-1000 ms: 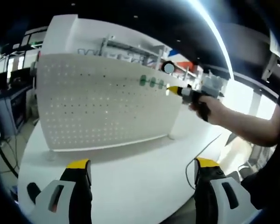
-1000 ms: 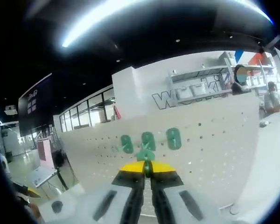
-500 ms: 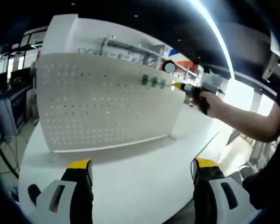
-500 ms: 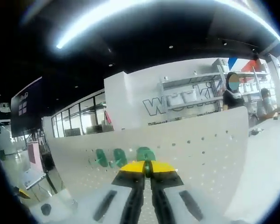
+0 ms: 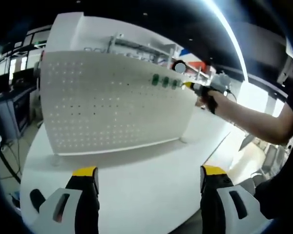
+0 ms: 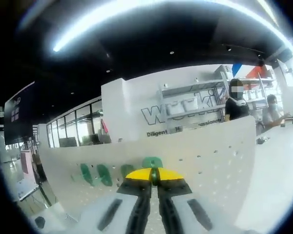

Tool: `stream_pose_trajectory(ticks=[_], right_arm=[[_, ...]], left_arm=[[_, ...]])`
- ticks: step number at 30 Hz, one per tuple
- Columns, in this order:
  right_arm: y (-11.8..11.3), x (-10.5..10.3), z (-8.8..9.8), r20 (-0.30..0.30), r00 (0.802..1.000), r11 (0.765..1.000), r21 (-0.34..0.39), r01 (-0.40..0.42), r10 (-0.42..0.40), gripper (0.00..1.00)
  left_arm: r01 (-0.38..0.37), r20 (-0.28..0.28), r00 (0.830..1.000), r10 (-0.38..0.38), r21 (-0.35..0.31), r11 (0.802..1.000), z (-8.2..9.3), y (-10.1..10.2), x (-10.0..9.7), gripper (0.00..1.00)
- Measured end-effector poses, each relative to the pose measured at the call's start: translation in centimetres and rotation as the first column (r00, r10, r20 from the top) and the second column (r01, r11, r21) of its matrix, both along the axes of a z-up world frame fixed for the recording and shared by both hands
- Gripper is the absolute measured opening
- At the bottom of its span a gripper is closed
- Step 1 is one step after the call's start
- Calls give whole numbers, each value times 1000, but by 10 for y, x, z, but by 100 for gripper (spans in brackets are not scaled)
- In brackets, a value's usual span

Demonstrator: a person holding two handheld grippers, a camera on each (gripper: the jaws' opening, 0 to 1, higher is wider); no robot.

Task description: Insert the hook assembly into the mounting plate slot until the hook locks in place.

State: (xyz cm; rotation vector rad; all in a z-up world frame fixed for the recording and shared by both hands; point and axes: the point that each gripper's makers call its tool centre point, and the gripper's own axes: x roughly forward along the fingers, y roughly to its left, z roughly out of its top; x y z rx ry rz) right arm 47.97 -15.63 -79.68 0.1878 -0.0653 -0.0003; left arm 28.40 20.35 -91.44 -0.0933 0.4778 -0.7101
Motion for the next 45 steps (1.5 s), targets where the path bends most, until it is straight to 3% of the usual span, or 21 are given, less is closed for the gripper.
stream_pose_trajectory(ticks=[12, 18, 30, 45], right_arm=[[-4, 4, -5, 34, 999, 1000, -27, 8, -7, 1], [-7, 7, -9, 45, 999, 1000, 1, 17, -17, 1], [-8, 8, -10, 78, 997, 998, -53, 32, -28, 1], [-5, 11, -18, -13, 1000, 998, -61, 27, -28, 6]], left_arm=[[-5, -7, 1000, 5, 3, 1000, -1, 0, 5, 86], [-8, -9, 1000, 8, 14, 1000, -2, 3, 7, 85], [1, -12, 1000, -1, 20, 1000, -4, 1, 8, 84], [-11, -12, 1000, 11, 17, 1000, -5, 6, 6, 83]])
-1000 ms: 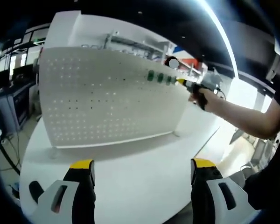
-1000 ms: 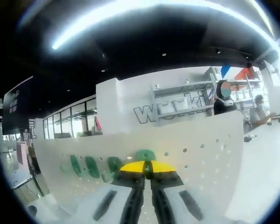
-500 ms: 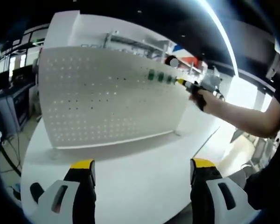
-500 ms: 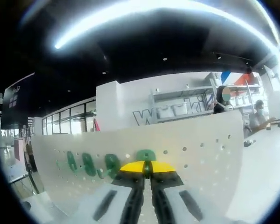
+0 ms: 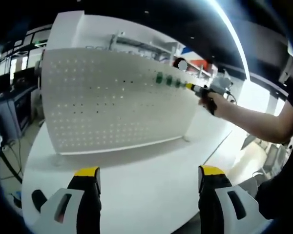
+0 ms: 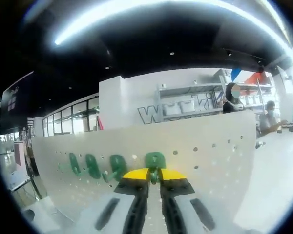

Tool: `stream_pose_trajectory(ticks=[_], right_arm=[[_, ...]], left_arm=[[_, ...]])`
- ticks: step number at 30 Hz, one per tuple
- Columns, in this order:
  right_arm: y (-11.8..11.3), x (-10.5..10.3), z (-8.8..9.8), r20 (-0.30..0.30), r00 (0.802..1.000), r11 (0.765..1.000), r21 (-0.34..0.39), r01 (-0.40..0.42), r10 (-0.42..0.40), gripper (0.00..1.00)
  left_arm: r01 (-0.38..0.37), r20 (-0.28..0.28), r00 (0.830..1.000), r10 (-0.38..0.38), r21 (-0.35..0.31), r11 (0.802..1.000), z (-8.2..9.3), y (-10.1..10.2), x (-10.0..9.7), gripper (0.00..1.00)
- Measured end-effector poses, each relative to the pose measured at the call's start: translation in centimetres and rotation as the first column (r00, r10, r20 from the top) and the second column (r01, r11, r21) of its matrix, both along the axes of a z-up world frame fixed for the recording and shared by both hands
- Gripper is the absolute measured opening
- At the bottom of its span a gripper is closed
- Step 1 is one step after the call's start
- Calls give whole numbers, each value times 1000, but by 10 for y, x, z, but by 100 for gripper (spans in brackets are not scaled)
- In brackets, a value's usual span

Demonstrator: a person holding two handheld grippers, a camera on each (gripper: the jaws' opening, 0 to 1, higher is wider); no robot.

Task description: Insert the hook assembly into the mounting plate slot until the hook locks in place.

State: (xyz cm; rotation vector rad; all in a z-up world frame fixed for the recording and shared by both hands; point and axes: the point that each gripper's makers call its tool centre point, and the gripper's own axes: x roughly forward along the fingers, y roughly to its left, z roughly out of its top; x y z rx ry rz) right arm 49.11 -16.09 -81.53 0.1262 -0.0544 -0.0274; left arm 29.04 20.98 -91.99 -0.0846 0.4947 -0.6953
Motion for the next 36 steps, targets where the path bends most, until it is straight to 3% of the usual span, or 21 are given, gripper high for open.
stream_pose_trajectory(ticks=[6, 9, 19, 23, 26, 32, 36], right_arm=[[1, -1, -1, -19, 1000, 1000, 7, -5, 5, 15], [-4, -5, 0, -17, 1000, 995, 97, 16, -14, 26], [-4, -27, 4, -16, 1000, 999, 53, 2, -2, 32], [-4, -40, -1, -40, 999, 999, 46, 7, -5, 39], [0, -51, -13, -86, 996, 1000, -1, 3, -3, 43], [11, -83, -31, -143, 990, 999, 34, -12, 17, 55], [19, -107, -36, -157, 987, 1000, 14, -21, 23, 62]], left_arm=[[-5, -2, 1000, 5, 6, 1000, -3, 3, -2, 83], [-12, 3, 1000, 12, 11, 1000, -2, 4, -2, 86], [-23, 18, 1000, 22, 18, 1000, 3, 6, -3, 91], [-27, 23, 999, 27, 14, 1000, 5, 7, -3, 92], [-31, 26, 999, 30, 15, 999, 6, 8, -4, 93], [-41, 34, 999, 40, 17, 999, 9, 10, -6, 96], [-44, 38, 998, 43, 19, 999, 10, 11, -7, 97]])
